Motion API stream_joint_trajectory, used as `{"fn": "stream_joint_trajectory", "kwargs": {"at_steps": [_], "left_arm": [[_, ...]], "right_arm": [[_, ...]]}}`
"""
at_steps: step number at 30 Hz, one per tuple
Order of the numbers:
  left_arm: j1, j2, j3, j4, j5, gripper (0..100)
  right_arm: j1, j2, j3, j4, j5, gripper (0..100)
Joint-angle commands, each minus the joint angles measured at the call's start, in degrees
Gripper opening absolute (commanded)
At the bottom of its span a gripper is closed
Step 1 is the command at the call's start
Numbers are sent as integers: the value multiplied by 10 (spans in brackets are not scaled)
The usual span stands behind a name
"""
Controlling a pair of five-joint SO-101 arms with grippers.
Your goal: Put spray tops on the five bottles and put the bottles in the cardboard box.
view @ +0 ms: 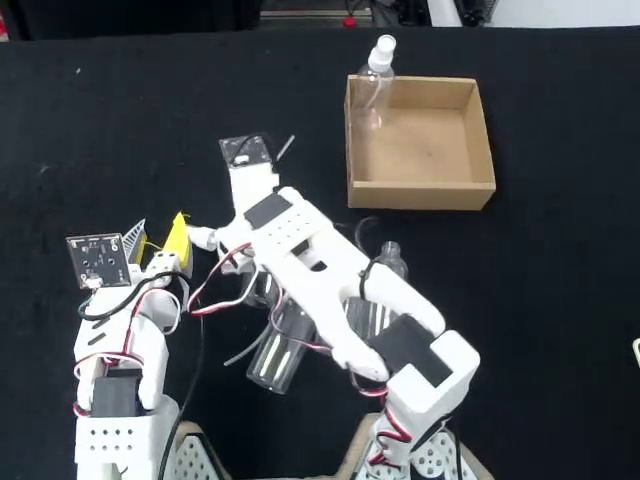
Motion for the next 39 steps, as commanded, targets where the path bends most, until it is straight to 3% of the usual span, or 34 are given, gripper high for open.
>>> {"fn": "stream_joint_trajectory", "kwargs": {"at_steps": [1,11,17,23,39], "left_arm": [[-6,-4,13,-14,-4,173],[-6,-4,13,-14,-4,173],[-6,-4,13,-14,-4,173],[-5,-4,13,-14,-4,173],[-3,-4,13,-13,-4,173]], "right_arm": [[49,-7,-54,0,25,336],[60,0,-243,163,-25,339],[68,50,-217,91,-76,339],[74,99,-211,49,-81,339],[20,102,-180,96,-75,339]]}}
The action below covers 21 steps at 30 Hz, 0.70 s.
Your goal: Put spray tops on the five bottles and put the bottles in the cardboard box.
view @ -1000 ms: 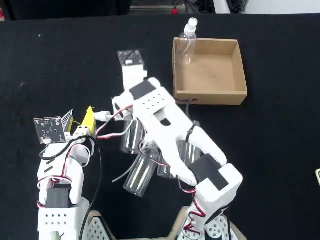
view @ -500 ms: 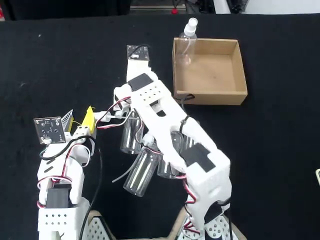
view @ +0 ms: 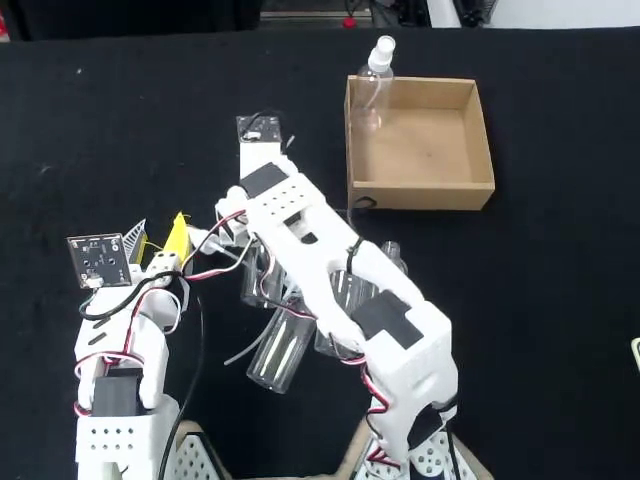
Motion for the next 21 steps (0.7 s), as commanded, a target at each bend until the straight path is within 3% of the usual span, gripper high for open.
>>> {"fn": "stream_joint_trajectory", "kwargs": {"at_steps": [1,12,21], "left_arm": [[-3,-4,13,-13,-4,173],[-4,-4,13,-13,-4,173],[-5,-4,13,-14,-4,173]], "right_arm": [[-6,-9,-9,0,-1,339],[37,30,-32,-29,-2,332],[38,29,-43,-19,-2,131]]}}
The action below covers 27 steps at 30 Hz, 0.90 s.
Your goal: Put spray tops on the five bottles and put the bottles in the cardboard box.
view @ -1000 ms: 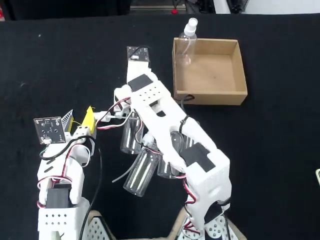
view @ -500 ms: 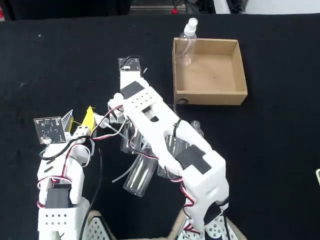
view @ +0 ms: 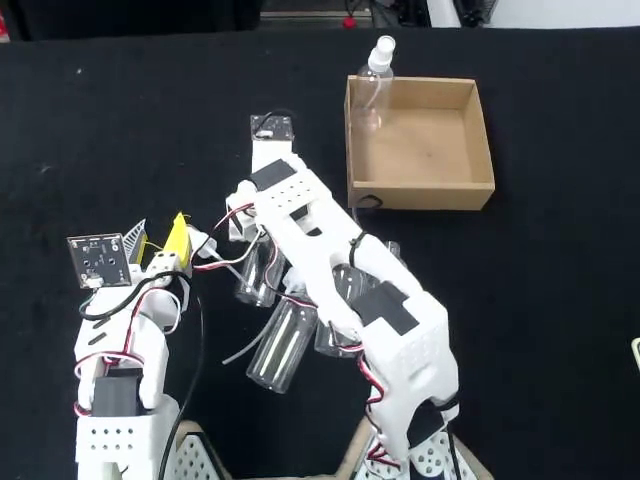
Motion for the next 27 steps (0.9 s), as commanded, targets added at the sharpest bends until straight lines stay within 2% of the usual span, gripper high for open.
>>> {"fn": "stream_joint_trajectory", "kwargs": {"at_steps": [1,6,10,15,21,27], "left_arm": [[-4,-4,13,-14,-4,173],[-3,-4,13,-13,-4,173],[-3,-4,13,-12,-4,173],[-3,-4,13,-11,-4,173],[-3,-4,13,-12,-4,173],[-3,-4,13,-11,-4,173]], "right_arm": [[11,-7,-40,1,-1,117],[12,-55,-80,47,7,103],[12,-126,-109,105,67,103],[47,-231,-103,152,186,103],[156,-386,-97,233,307,103],[332,-563,-42,263,402,103]]}}
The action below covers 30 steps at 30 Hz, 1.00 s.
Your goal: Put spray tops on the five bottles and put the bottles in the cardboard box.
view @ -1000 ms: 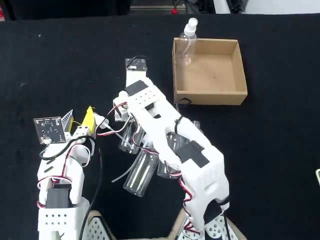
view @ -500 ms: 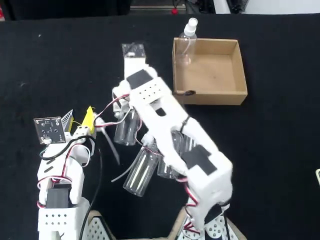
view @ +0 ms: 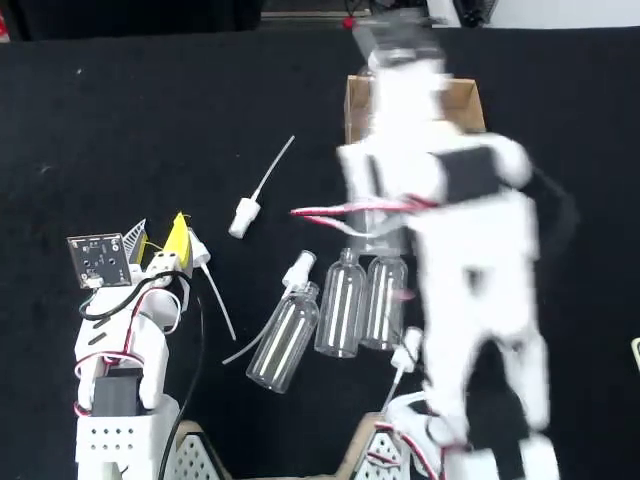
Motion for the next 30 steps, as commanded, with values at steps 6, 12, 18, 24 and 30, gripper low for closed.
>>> {"fn": "stream_joint_trajectory", "kwargs": {"at_steps": [6,12,18,24,30], "left_arm": [[-2,-1,13,-11,-4,173],[-2,0,13,-10,-4,173],[-2,0,13,-10,-4,173],[-2,0,13,-10,-4,173],[-2,0,13,-10,-4,173]], "right_arm": [[300,-263,311,-164,88,103],[416,-296,551,-366,123,103],[489,-296,687,-469,197,103],[514,-294,761,-517,244,103],[512,-193,730,-503,252,103]]}}
